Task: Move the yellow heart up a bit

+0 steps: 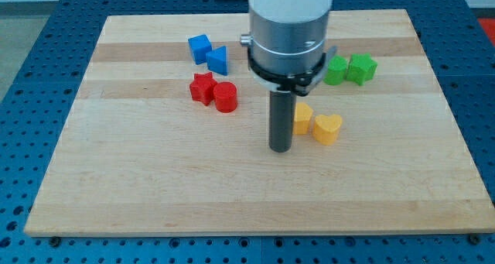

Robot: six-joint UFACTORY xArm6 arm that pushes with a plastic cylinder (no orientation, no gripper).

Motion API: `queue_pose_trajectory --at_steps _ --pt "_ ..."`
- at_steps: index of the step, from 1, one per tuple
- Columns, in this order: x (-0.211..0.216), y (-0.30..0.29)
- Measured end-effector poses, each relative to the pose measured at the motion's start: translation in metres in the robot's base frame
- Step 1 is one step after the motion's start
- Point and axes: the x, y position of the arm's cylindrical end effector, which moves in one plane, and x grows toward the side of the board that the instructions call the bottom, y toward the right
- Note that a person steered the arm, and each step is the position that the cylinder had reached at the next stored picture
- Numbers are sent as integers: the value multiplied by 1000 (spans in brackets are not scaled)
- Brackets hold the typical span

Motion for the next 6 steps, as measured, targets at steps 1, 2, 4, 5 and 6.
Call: queue_pose_trajectory --at_steps 1,2,4,5,6 --pt "-18 50" --pt "-18 128" --pt "17 106" --pt "16 136" --pt "-13 136"
